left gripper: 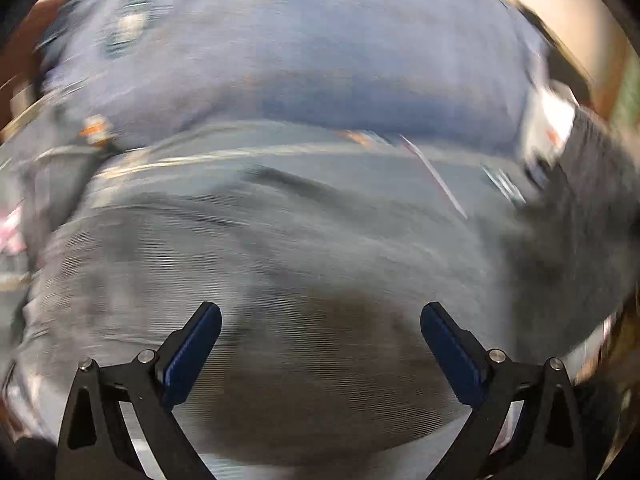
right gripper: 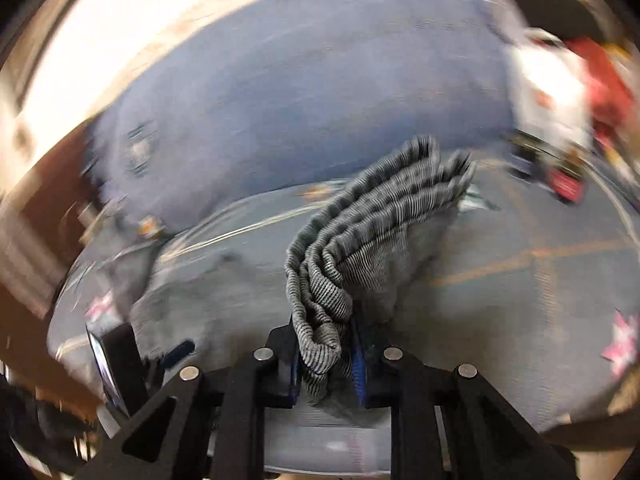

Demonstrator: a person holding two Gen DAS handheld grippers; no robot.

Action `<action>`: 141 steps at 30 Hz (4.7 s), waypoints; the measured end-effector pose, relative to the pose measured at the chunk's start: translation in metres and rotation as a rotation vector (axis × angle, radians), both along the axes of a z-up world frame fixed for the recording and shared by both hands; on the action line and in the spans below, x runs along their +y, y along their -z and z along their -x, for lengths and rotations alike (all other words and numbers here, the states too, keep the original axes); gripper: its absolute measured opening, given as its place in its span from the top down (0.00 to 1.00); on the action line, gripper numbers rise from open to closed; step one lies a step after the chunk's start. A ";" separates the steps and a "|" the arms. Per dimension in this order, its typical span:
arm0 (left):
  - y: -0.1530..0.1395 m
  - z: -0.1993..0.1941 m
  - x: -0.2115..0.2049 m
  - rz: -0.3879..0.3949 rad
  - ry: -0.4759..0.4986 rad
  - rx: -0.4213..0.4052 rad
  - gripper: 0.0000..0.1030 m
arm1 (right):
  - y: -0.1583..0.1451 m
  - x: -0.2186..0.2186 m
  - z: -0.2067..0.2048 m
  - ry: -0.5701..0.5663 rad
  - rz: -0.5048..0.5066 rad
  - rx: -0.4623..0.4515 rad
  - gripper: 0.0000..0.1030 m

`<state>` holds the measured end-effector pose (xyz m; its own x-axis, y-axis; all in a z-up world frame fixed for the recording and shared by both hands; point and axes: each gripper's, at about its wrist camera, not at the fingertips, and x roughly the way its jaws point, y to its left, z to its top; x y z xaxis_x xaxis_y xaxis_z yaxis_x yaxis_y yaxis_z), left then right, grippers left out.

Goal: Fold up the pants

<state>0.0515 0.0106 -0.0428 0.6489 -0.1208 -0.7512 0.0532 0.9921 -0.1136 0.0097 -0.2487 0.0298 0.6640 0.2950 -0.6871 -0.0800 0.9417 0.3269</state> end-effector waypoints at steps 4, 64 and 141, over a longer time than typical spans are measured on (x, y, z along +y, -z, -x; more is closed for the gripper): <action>-0.011 0.019 0.074 0.039 -0.184 -0.021 0.03 | 0.031 0.072 -0.002 -0.170 -0.042 0.004 0.66; 0.054 -0.004 -0.016 -0.166 0.042 0.102 0.01 | 0.125 -0.011 -0.017 -0.101 -0.404 0.280 0.08; 0.021 -0.016 0.113 -0.079 -0.318 0.015 0.00 | 0.036 0.084 -0.098 -0.407 -0.209 0.163 0.06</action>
